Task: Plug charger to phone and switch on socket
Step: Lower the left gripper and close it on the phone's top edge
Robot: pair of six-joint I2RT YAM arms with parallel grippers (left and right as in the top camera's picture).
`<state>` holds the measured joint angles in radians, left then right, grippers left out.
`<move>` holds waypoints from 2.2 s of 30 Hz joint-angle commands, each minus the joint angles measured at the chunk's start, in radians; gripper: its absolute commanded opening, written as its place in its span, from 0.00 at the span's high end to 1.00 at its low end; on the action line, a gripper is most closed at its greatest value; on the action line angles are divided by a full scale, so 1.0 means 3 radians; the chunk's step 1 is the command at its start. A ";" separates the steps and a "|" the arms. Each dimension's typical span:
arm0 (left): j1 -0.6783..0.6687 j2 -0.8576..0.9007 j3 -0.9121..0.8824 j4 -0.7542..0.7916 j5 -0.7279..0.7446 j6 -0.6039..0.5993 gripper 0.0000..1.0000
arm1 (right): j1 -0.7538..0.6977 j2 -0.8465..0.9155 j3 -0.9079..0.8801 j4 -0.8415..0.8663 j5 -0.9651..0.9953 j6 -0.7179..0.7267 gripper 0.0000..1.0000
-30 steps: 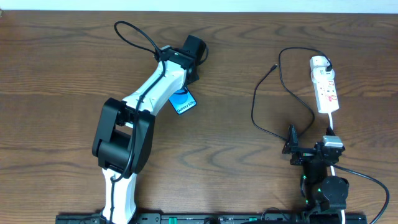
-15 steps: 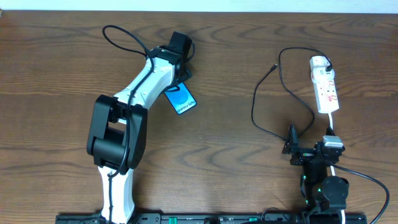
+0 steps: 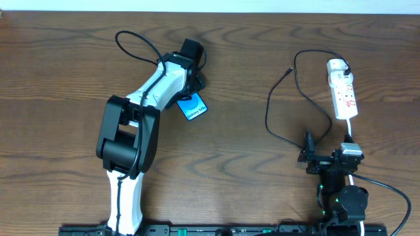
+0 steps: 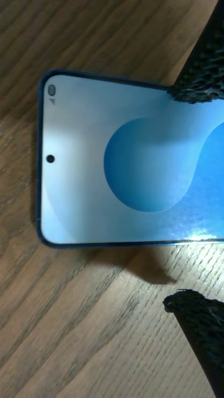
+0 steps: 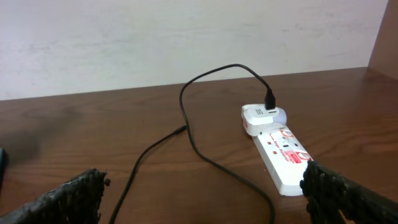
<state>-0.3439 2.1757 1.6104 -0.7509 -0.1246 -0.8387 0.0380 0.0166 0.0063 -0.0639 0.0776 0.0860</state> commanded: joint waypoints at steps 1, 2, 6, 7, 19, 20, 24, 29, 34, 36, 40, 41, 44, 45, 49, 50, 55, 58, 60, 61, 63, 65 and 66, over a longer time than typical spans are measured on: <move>-0.0001 0.0033 -0.0010 -0.0009 0.0043 -0.0018 0.02 | 0.0017 -0.0031 -0.0003 -0.0015 -0.0006 -0.0043 0.01; -0.0001 0.0033 -0.0010 -0.0006 0.0047 -0.0019 0.02 | 0.0017 -0.0031 -0.0003 -0.0015 -0.0006 -0.0043 0.01; 0.0015 0.0033 -0.0009 0.0041 0.0268 -0.0017 0.02 | 0.0017 -0.0031 -0.0003 -0.0015 -0.0006 -0.0043 0.01; 0.0018 0.0033 -0.0009 0.0039 0.0295 -0.0018 0.02 | 0.0017 -0.0031 -0.0003 -0.0015 -0.0006 -0.0043 0.01; -0.0003 0.0055 -0.0010 0.0018 0.0292 -0.0163 0.02 | 0.0017 -0.0031 -0.0003 -0.0015 -0.0006 -0.0043 0.01; -0.0003 0.0066 -0.0010 0.0017 0.0294 -0.0182 0.02 | 0.0017 -0.0031 -0.0003 -0.0015 -0.0006 -0.0043 0.01; -0.0003 0.0146 -0.0010 0.0013 0.0310 -0.0181 0.02 | 0.0017 -0.0031 -0.0003 -0.0015 -0.0006 -0.0043 0.01; -0.0003 0.0267 -0.0010 0.0011 0.0403 -0.0179 0.02 | 0.0017 -0.0031 -0.0003 -0.0015 -0.0006 -0.0043 0.01; -0.0003 0.0267 -0.0010 -0.0024 0.0514 -0.0179 0.02 | 0.0017 -0.0031 -0.0003 -0.0015 -0.0006 -0.0043 0.01; -0.0009 0.0267 -0.0010 -0.0072 0.0571 -0.0179 0.07 | 0.0017 -0.0031 -0.0003 -0.0015 -0.0006 -0.0043 0.01; -0.0024 0.0267 -0.0010 -0.0179 0.0593 -0.0178 0.10 | 0.0017 -0.0031 -0.0003 -0.0015 -0.0006 -0.0043 0.01; -0.0024 0.0267 -0.0010 -0.0201 0.0593 -0.0178 0.12 | 0.0017 -0.0031 -0.0003 -0.0015 -0.0006 -0.0043 0.01; -0.0024 0.0267 -0.0010 -0.0238 0.0593 -0.0178 0.14 | 0.0017 -0.0031 -0.0003 -0.0015 -0.0006 -0.0043 0.01; -0.0024 0.0267 -0.0010 -0.0247 0.0593 -0.0177 0.14 | 0.0017 -0.0031 -0.0003 -0.0015 -0.0006 -0.0043 0.01; -0.0024 0.0267 -0.0010 -0.0263 0.0591 -0.0177 0.16 | 0.0017 -0.0031 -0.0003 -0.0015 -0.0006 -0.0043 0.01; -0.0023 0.0266 -0.0010 -0.0264 0.0593 -0.0175 0.16 | 0.0017 -0.0031 -0.0003 -0.0015 -0.0006 -0.0043 0.01; -0.0017 0.0251 0.0031 -0.0317 0.0591 -0.0001 0.28 | 0.0017 -0.0031 -0.0003 -0.0015 -0.0006 -0.0043 0.01; -0.0014 0.0200 0.0038 -0.0351 0.0591 0.0014 0.28 | 0.0017 -0.0031 -0.0003 -0.0015 -0.0006 -0.0043 0.01; -0.0014 0.0142 0.0038 -0.0350 0.0591 0.0051 0.28 | 0.0017 -0.0031 -0.0003 -0.0015 -0.0006 -0.0043 0.01; -0.0014 0.0106 0.0038 -0.0351 0.0591 0.0050 0.28 | 0.0017 -0.0031 -0.0003 -0.0015 -0.0006 -0.0043 0.01; -0.0014 0.0006 0.0038 -0.0351 0.0593 0.0050 0.28 | 0.0017 -0.0031 -0.0003 -0.0015 -0.0006 -0.0043 0.01; -0.0014 -0.0097 0.0038 -0.0359 0.0591 0.0050 0.28 | 0.0017 -0.0031 -0.0003 -0.0015 -0.0006 -0.0043 0.01; -0.0014 -0.0140 0.0038 -0.0361 0.0593 0.0050 0.28 | 0.0017 -0.0031 -0.0003 -0.0015 -0.0006 -0.0043 0.01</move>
<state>-0.3450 2.1941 1.6257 -0.8471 0.0322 -0.8371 0.0380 0.0166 0.0063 -0.0643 0.0776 0.0860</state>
